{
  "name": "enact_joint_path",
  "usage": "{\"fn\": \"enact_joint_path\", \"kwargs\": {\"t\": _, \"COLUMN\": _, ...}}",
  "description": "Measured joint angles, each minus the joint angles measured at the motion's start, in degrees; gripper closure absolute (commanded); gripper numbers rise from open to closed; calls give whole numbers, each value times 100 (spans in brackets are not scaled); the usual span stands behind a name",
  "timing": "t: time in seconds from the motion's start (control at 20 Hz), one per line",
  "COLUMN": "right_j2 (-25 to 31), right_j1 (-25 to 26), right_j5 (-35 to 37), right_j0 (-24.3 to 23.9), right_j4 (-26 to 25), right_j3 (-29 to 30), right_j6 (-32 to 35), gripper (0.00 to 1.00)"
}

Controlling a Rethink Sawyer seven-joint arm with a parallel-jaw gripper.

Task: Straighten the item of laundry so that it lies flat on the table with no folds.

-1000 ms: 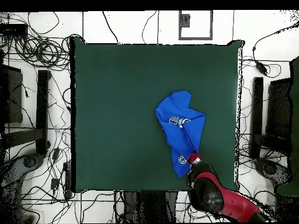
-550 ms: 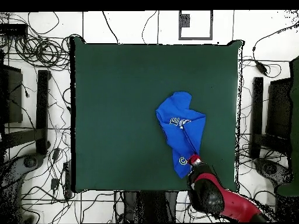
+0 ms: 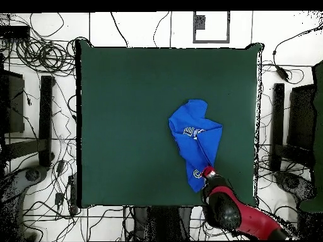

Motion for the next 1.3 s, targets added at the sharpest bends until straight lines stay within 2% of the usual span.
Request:
{"fn": "enact_joint_path", "kwargs": {"t": 0.05, "right_j2": 23, "right_j1": -20, "right_j5": 168, "right_j0": 3, "right_j4": -1, "right_j3": -42, "right_j6": 0, "gripper": 100}}
{"fn": "enact_joint_path", "kwargs": {"t": 0.1, "right_j2": 57, "right_j1": -41, "right_j5": 399, "right_j0": 2, "right_j4": -1, "right_j3": -94, "right_j6": 0, "gripper": 0}}
{"fn": "enact_joint_path", "kwargs": {"t": 0.45, "right_j2": 159, "right_j1": -116, "right_j5": 887, "right_j0": -18, "right_j4": -4, "right_j3": -226, "right_j6": 0, "gripper": 0}}
{"fn": "enact_joint_path", "kwargs": {"t": 1.3, "right_j2": 456, "right_j1": -223, "right_j5": 928, "right_j0": -206, "right_j4": -5, "right_j3": -252, "right_j6": 0, "gripper": 0}}
